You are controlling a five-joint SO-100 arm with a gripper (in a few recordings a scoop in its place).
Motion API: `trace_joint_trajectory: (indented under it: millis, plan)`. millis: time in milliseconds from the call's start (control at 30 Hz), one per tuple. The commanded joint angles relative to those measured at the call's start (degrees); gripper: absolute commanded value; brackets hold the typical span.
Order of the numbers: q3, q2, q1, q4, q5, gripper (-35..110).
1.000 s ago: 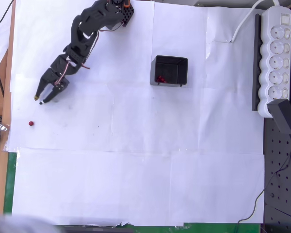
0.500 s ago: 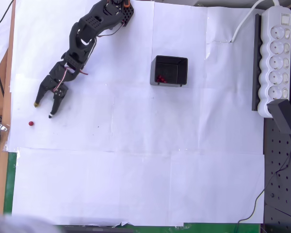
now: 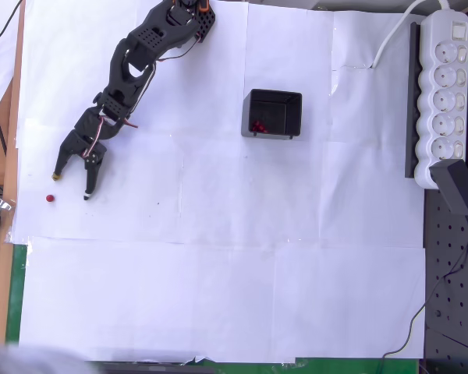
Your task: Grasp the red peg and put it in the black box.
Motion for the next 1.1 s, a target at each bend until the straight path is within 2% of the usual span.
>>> trace_joint_trajectory:
  millis: [0,500,1067]
  plan:
    - [4.5,-0.4,0.8,-0.1,0.1,32]
    - [7.0,1.4,0.9,1.2,2.4,34]
    - [22.1,7.1,0.5,10.9,2.8,36]
